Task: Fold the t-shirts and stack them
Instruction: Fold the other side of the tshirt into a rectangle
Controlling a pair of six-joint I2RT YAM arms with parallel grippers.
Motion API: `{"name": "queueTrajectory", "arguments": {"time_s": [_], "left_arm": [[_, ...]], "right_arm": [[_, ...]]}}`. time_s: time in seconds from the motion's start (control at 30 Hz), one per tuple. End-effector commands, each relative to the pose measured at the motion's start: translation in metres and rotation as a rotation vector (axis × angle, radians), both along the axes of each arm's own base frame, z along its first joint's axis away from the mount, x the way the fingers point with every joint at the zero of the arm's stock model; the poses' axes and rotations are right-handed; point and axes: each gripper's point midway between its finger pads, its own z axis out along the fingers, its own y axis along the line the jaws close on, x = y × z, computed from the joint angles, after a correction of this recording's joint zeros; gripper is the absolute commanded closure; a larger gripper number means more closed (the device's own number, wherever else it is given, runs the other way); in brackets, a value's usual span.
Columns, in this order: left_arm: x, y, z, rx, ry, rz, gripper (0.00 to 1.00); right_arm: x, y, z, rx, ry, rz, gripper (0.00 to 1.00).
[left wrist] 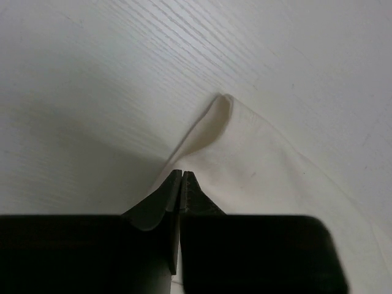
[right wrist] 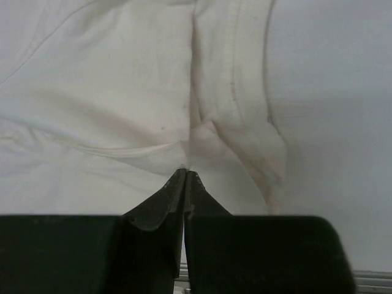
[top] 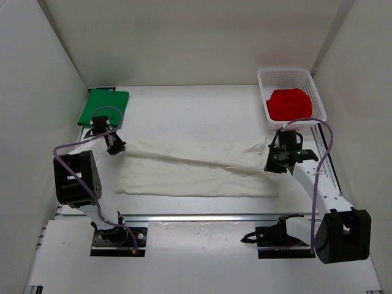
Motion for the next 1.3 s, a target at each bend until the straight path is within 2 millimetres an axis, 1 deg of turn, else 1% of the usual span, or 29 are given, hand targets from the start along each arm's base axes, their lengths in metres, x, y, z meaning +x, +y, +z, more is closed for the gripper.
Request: {"name": "queueTrajectory", "arguments": {"time_s": [0.0,0.03,0.07,0.13,0.2,0.23,0.27,0.33,0.37,0.4,0.43,0.47,0.5,0.53,0.57,0.6,0.63,0.67,0.7,0.73,0.77,0.8,0.83,0.9,0.93,0.97,1.07,1.2,1.27], "left_arm": [[0.005,-0.007,0.004,0.046,-0.008,-0.048,0.83],[0.006,-0.007,0.006,0.043,-0.019,-0.039,0.76],[0.006,-0.010,0.005,0.035,-0.020,-0.041,0.73],[0.009,-0.011,0.016,0.026,-0.057,-0.042,0.61],[0.012,-0.006,0.029,0.031,-0.092,-0.024,0.58],[0.013,-0.004,0.035,0.024,-0.110,-0.011,0.54],[0.012,-0.002,0.044,0.019,-0.132,0.007,0.54],[0.010,-0.002,0.062,0.014,-0.198,0.018,0.54],[0.013,-0.005,0.071,0.014,-0.236,0.020,0.54],[0.015,-0.010,0.082,0.011,-0.278,0.010,0.56],[0.015,-0.020,0.093,0.016,-0.310,-0.010,0.59],[0.016,-0.035,0.102,0.021,-0.337,-0.053,0.60],[0.016,-0.057,0.106,0.010,-0.350,-0.114,0.60],[0.017,-0.061,0.114,0.011,-0.377,-0.118,0.61],[0.012,-0.097,0.116,-0.007,-0.383,-0.202,0.62],[0.005,-0.129,0.116,-0.028,-0.398,-0.276,0.62],[0.000,-0.141,0.116,-0.031,-0.410,-0.304,0.62],[-0.009,-0.167,0.115,-0.057,-0.412,-0.362,0.63],[-0.020,-0.189,0.109,-0.081,-0.411,-0.412,0.63],[-0.027,-0.198,0.104,-0.091,-0.420,-0.435,0.64],[-0.036,-0.210,0.099,-0.117,-0.413,-0.453,0.63],[-0.045,-0.221,0.089,-0.131,-0.401,-0.482,0.64],[-0.054,-0.227,0.079,-0.148,-0.381,-0.500,0.64],[-0.066,-0.245,0.076,-0.204,-0.397,-0.550,0.65],[-0.072,-0.249,0.069,-0.213,-0.387,-0.565,0.66],[-0.080,-0.253,0.064,-0.220,-0.373,-0.588,0.66],[-0.096,-0.263,0.058,-0.245,-0.375,-0.633,0.65],[-0.109,-0.272,0.050,-0.280,-0.356,-0.666,0.64],[-0.111,-0.275,0.047,-0.296,-0.350,-0.677,0.65]], "right_arm": [[0.007,-0.016,-0.009,-0.103,0.008,-0.030,1.00],[0.010,-0.019,-0.006,-0.113,-0.003,-0.043,1.00],[0.014,-0.019,-0.005,-0.130,-0.015,-0.041,1.00],[0.020,-0.021,0.000,-0.147,-0.031,-0.042,1.00],[0.019,-0.022,0.000,-0.149,-0.026,-0.042,0.94],[0.018,-0.022,0.000,-0.158,-0.026,-0.041,0.88],[0.018,-0.022,0.004,-0.170,-0.040,-0.042,0.82],[0.018,-0.012,0.014,-0.192,-0.069,-0.006,0.75],[0.019,-0.011,0.021,-0.208,-0.096,-0.003,0.74],[0.020,0.002,0.032,-0.203,-0.138,0.033,0.74],[0.020,0.015,0.042,-0.204,-0.177,0.077,0.79],[0.022,0.029,0.045,-0.164,-0.208,0.118,0.87],[0.023,0.054,0.053,-0.097,-0.250,0.209,0.95],[0.020,0.072,0.050,-0.066,-0.251,0.260,0.99],[0.021,0.088,0.048,-0.021,-0.257,0.306,1.00],[0.020,0.108,0.042,0.009,-0.255,0.355,1.00],[0.015,0.119,0.028,-0.003,-0.209,0.398,1.00],[0.019,0.130,0.030,0.011,-0.224,0.413,1.00],[0.015,0.142,0.020,0.004,-0.193,0.449,1.00],[0.016,0.153,0.015,-0.005,-0.172,0.471,1.00],[0.017,0.159,0.017,-0.003,-0.180,0.487,1.00],[0.020,0.169,0.011,-0.003,-0.188,0.517,0.99],[0.023,0.171,0.006,-0.008,-0.184,0.522,0.99],[0.030,0.183,0.001,0.037,-0.202,0.550,0.99],[0.032,0.178,-0.010,0.034,-0.184,0.532,0.99],[0.037,0.177,-0.012,0.038,-0.193,0.535,0.98],[0.044,0.171,-0.029,0.011,-0.155,0.511,0.98],[0.055,0.168,-0.032,-0.009,-0.176,0.498,0.92],[0.058,0.167,-0.034,-0.003,-0.169,0.493,0.92]]}}
